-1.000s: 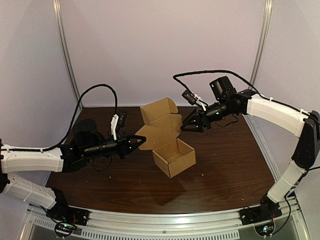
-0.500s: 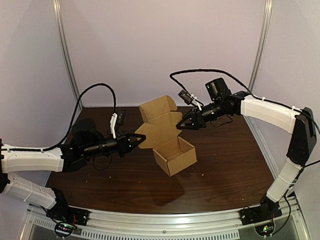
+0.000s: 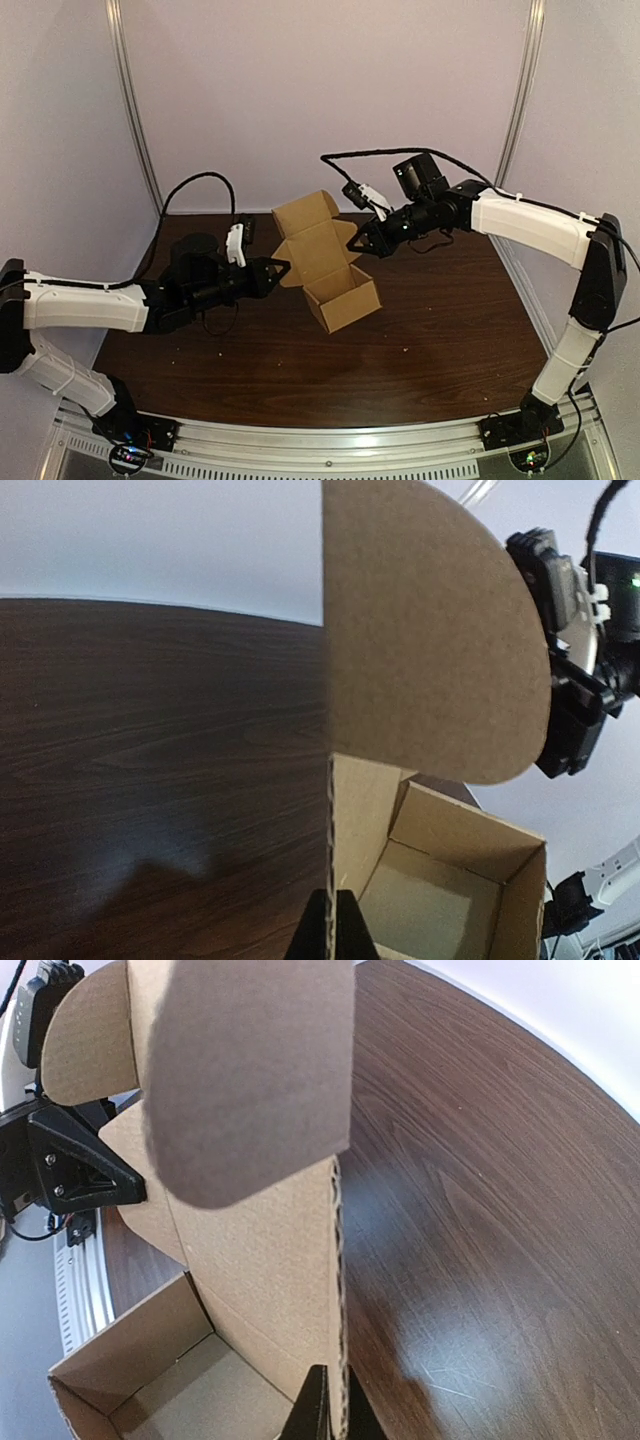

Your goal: Fold the paper box

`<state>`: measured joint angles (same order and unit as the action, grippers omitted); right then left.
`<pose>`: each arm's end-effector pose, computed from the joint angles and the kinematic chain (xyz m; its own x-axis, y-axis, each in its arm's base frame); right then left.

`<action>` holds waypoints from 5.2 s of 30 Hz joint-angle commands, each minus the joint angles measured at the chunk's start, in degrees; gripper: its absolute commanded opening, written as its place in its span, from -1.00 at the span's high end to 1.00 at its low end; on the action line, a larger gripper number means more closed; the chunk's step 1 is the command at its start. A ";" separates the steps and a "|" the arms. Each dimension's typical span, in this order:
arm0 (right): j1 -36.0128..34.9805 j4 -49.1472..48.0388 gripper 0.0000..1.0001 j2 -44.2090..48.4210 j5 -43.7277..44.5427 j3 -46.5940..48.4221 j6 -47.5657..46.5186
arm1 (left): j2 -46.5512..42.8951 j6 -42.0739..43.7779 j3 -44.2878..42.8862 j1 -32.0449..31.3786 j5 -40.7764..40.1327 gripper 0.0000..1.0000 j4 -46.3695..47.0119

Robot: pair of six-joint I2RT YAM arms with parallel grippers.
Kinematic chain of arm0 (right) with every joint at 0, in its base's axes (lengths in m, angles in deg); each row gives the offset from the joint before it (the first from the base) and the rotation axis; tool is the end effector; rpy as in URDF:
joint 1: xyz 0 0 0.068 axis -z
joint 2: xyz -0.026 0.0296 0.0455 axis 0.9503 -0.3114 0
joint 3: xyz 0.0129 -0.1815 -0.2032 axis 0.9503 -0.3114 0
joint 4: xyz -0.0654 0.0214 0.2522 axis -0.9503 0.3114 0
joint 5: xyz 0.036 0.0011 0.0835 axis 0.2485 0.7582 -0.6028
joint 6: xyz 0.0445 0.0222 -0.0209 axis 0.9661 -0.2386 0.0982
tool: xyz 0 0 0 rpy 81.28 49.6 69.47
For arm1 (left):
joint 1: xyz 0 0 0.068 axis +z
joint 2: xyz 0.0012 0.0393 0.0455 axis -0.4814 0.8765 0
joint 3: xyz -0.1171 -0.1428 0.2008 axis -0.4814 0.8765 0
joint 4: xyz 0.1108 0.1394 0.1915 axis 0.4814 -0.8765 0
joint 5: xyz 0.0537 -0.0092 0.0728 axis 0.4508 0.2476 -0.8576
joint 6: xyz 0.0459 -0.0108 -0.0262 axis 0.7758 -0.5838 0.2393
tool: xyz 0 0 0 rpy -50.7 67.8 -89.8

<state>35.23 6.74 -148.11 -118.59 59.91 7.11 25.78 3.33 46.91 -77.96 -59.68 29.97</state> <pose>0.2960 0.2461 0.3141 -0.4543 -0.4354 -0.7772 -0.8803 0.3532 0.3167 0.1896 -0.2220 0.2467 -0.6256 -0.3014 -0.7195 0.4924 0.5628 -0.6639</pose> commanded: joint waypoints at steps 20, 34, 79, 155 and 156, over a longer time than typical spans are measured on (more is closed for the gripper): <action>1.40 2.81 1.00 -7.28 1.24 4.22 6.85 | 1.04 0.55 -3.95 0.08 -3.87 0.21 -7.83; 3.31 8.49 1.00 -0.91 -27.50 2.12 -5.27 | -9.12 12.36 6.95 4.09 -16.78 -0.20 -16.00; 3.22 7.65 1.00 -3.74 -15.99 2.59 -1.03 | -0.08 13.71 3.79 4.90 26.96 -0.16 11.33; 8.41 9.29 -0.02 -2.53 -31.63 0.12 -6.01 | 2.61 10.46 1.29 2.52 26.62 1.00 14.68; 7.46 10.79 -0.04 -2.08 -31.97 0.12 -8.12 | 2.69 10.36 1.28 2.52 26.41 1.00 14.85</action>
<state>46.01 11.75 -150.74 -148.58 59.95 6.39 30.02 14.31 47.55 -75.73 -31.62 41.07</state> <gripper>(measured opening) 0.505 0.030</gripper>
